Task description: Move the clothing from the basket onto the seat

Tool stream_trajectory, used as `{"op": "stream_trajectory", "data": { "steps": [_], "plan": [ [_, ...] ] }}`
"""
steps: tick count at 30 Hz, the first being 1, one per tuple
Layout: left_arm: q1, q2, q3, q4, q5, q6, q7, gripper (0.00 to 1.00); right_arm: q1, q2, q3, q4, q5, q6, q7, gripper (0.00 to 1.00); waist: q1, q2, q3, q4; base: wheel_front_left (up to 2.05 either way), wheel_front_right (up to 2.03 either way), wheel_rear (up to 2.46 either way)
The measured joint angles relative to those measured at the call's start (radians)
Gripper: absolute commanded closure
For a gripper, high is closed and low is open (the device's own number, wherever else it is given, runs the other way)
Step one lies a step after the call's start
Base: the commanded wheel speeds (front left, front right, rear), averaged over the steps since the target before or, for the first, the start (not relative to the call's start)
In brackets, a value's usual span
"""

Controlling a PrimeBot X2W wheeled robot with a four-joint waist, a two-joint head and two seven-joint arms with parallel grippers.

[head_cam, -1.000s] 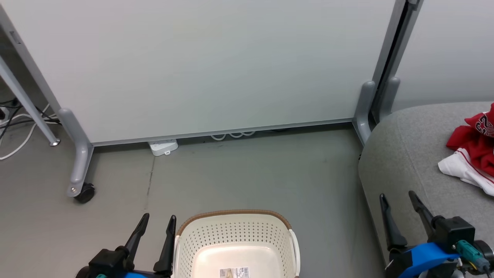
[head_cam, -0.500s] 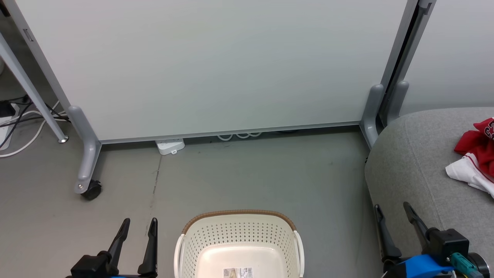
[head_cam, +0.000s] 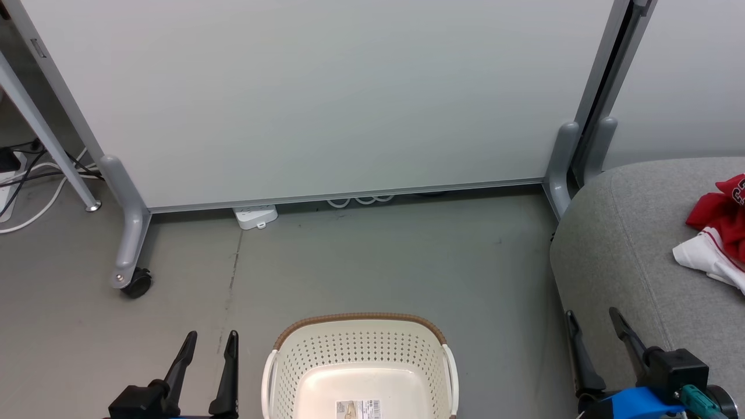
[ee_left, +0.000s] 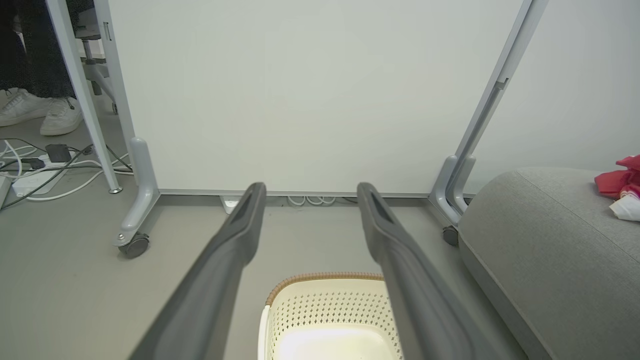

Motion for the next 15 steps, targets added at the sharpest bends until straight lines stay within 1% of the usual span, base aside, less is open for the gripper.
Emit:
{"op": "stream_trajectory", "data": {
  "steps": [6,7,15],
  "plan": [
    [0.0,0.0,-0.004,0.007,0.001,0.0,0.0,0.0,0.0,0.001,0.001,0.005,0.007,0.0,0.0,0.0,0.0,0.0,0.002,-0.001,0.0,0.0,0.0],
    [0.0,-0.001,-0.005,0.011,0.0,0.0,0.001,1.0,0.0,0.001,0.002,0.01,0.008,0.0,0.0,1.0,0.0,0.0,0.002,-0.001,0.0,0.0,0.0],
    [0.043,-0.019,-0.014,0.081,-0.003,0.0,0.006,1.0,0.009,0.002,0.002,0.088,0.009,0.0,0.003,1.0,0.0,0.0,0.003,-0.001,0.0,0.0,0.0]
  ]
}}
